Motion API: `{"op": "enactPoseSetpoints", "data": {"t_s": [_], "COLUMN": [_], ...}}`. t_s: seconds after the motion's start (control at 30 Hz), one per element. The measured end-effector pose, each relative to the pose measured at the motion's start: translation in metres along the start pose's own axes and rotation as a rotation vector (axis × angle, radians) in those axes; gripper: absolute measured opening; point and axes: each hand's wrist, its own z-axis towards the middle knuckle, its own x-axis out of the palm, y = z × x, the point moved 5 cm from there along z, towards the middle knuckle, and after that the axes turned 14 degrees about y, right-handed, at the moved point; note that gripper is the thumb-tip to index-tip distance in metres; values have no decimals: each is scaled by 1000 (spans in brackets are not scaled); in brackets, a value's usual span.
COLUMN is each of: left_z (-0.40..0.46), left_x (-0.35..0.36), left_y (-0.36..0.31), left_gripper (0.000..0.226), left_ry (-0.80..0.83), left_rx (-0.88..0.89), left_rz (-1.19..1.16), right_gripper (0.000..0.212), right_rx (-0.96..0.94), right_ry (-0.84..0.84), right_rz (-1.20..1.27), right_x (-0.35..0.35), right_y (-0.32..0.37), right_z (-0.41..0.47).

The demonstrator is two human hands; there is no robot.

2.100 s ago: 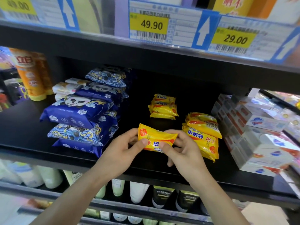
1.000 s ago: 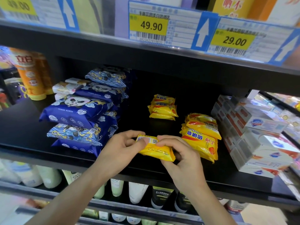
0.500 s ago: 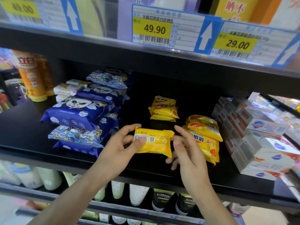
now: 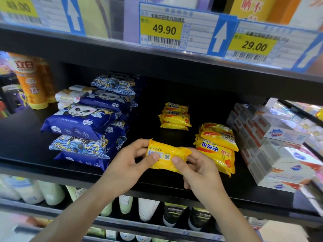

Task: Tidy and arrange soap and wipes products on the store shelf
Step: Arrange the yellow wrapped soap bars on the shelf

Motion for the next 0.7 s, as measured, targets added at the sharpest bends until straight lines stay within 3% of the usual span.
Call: {"op": "enactPoseSetpoints", "data": {"t_s": [0.13,0.33,0.7], "left_z": [0,-2,-2], "left_x": [-1,-1,-3], "left_y": [-3,-4,-5], "left_gripper": [28,54,72], "left_ry": [-38,-82,-235], "left_rx": [1,-81,-149], "left_rz": [97,161,340], "right_gripper": [18,25,28], "right_rx": [-29,-122,-197], "right_ry": [-64,-117,-86], "right_rz": [-5,101,60], "right_x": [-1,-5,-5], "right_y": [-1,1,4], "right_z": [-1,-3,-8]}}
